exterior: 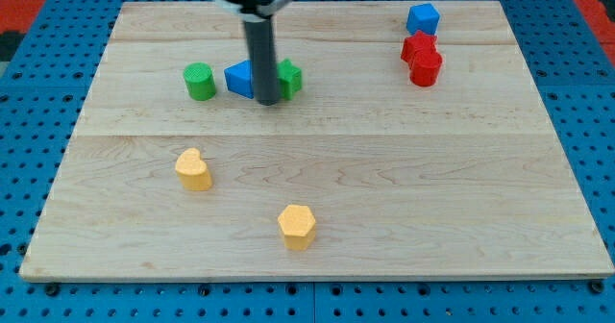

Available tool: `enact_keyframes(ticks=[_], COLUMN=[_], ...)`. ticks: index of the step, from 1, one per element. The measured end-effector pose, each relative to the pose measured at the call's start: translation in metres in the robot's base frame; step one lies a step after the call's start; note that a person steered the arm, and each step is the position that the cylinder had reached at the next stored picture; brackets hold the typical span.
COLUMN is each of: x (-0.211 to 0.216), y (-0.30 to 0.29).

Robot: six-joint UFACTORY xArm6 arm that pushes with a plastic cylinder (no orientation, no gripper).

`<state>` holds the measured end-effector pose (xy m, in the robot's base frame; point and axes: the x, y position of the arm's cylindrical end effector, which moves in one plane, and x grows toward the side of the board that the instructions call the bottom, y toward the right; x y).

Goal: Place the green star left to the red star

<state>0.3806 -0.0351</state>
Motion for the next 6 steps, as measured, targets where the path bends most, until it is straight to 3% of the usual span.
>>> enact_keyframes(ticks=[1,2,3,4,5,6], x=[-0.038,-0.033,-0.044,-0.097,-0.094,-0.080], y=[0.023,0.028,-0.021,-0.043,0.064,0.037])
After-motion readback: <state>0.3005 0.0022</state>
